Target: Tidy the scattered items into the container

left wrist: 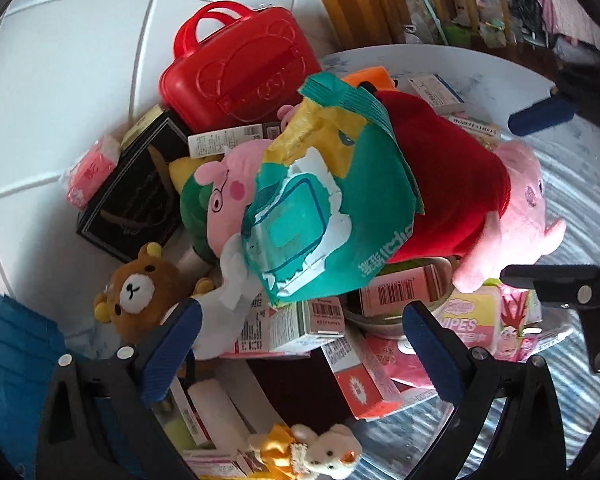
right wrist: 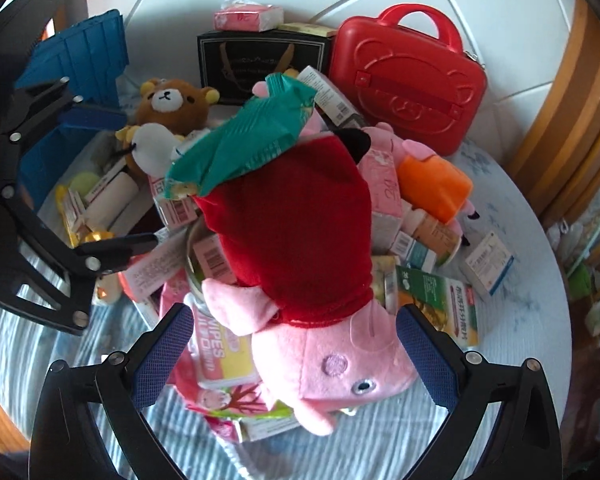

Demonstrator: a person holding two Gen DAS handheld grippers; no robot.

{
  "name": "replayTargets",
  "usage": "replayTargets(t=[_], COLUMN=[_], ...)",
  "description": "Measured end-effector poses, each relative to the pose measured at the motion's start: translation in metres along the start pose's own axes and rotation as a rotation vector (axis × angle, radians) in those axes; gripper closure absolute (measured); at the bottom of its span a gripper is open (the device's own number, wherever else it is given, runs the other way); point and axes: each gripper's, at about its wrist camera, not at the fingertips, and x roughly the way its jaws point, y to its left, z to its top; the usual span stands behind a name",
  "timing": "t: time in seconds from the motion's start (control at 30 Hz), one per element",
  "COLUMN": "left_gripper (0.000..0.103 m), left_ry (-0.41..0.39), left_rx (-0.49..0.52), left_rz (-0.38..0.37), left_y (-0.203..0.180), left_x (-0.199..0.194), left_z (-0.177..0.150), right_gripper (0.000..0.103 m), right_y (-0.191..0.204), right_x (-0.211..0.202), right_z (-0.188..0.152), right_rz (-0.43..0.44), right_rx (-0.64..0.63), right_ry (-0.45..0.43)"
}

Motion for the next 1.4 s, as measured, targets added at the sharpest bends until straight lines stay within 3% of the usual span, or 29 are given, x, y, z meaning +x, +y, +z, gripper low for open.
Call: replayTargets(t=[0.2,0.3,0.37,0.53,0.57,0.63,0.73,1.07,1.4], left_gripper=[0.020,0.037,0.058,0.073,0.074,0.076,0.079,0.079,0.079], left_ry=[-0.068,-0.093,-0.099,-0.118,-0.120,-0.123,-0.136,-0.176,-0.226], left_rx=[0.267,0.375,0.402,0.348,0.333,0.299,0.269,0.156,0.042], left_rz=[0.086,0.100,0.103,0.079,0.076,0.072,0.077,0.101,0.139], left_y=[-0.026,-0.034,-0.035,-0.025,-0.023,-0.019,-0.019,-0.012,0.008], left_x=[0.021,0.028,0.030,0.018,0.015,0.009,-0.001,-0.039,-0.099], left_z=[0.008,0.010,0.010,0.006,0.004,0.001,-0.003,-0.006,-0.001], right_gripper=[0.000,0.000,0.000,0.001,0.003,0.020,0.027,0.029,0.029], right_y=[-0.007,-0.008,-0.008,-0.008,-0.008,-0.009,-0.010,-0.013,-0.015], right_x=[0.020,0.033,0.042,0.059,0.061,0.061,0.058,0.028,-0.038], right_z=[0.011,0.017,0.021,0.026,0.026,0.025,0.025,0.023,0.034], right_rz=[0.013,0.027,0.038,0.082,0.085,0.081,0.079,0.050,0.024], right_rx=[-0.023,-0.036,-0.058,-0.064,-0.059,-0.039,-0.012,0.047,0.109], right_ry=[-0.001,0.017,0.036,0.073,0.078,0.080,0.076,0.056,-0.012])
